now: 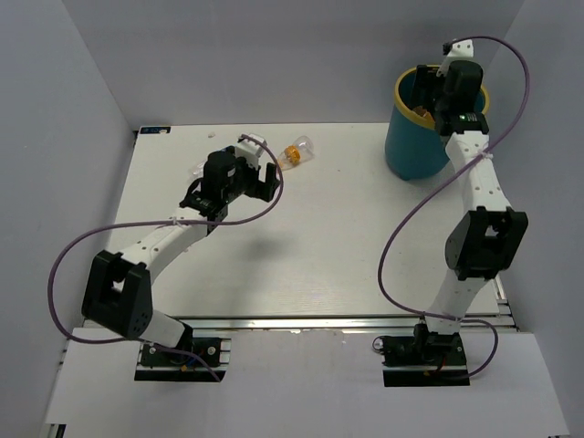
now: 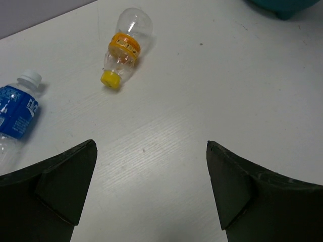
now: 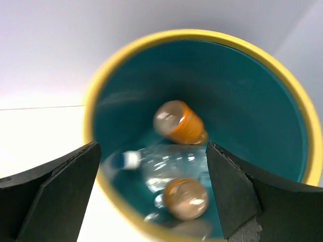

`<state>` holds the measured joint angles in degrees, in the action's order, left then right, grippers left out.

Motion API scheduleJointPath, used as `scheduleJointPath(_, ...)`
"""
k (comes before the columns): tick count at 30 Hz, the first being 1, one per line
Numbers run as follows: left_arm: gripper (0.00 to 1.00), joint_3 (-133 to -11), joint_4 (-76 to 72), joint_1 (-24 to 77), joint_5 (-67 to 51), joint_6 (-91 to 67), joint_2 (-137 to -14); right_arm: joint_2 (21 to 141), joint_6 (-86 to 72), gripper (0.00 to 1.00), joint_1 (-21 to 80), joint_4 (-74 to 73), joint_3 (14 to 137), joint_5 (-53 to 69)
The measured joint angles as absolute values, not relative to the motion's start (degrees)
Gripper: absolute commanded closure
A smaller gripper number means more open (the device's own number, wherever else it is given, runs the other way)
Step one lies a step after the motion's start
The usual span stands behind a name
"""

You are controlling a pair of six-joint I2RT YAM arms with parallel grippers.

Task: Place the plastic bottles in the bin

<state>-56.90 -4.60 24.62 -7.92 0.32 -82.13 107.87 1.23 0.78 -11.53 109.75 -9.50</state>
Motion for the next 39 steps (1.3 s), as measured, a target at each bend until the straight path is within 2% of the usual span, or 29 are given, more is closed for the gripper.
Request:
scheduleJointPath(8, 0.02, -69.5, -3.1, 22.5, -12.3, 3.4, -97.8, 93.5, 0.7, 0.11, 1.0, -6.0, 100.4, 7.2)
scheduleJointPath(14, 0.02, -82.9, 3.0, 21.4, -15.6, 8.6, -111.6, 82.0, -1.7, 0.11, 3.2, 3.7, 85.6, 19.9)
scheduleJointPath(20, 0.02, -96.3, 9.6, 21.0, -17.2, 13.3, -123.6, 71.6, -5.1, 0.11, 11.2, 13.0, 62.9, 21.0)
scheduleJointPath(26, 0.02, -109.6, 14.8, 20.3, -17.0, 15.5, -134.6, 67.6, -10.3, 0.11, 15.2, 17.5, 50.7, 20.8)
scheduleJointPath(31, 0.02, -121.0, 17.9, 19.0, -17.5, 16.3, -143.3, 66.8, -13.1, 0.11, 15.6, 18.8, 48.2, 20.4)
scheduleJointPath(39, 0.02, -121.3, 16.8, 18.2, -17.8, 16.4, -144.5, 65.9, -14.7, 0.11, 15.9, 20.3, 48.2, 20.3)
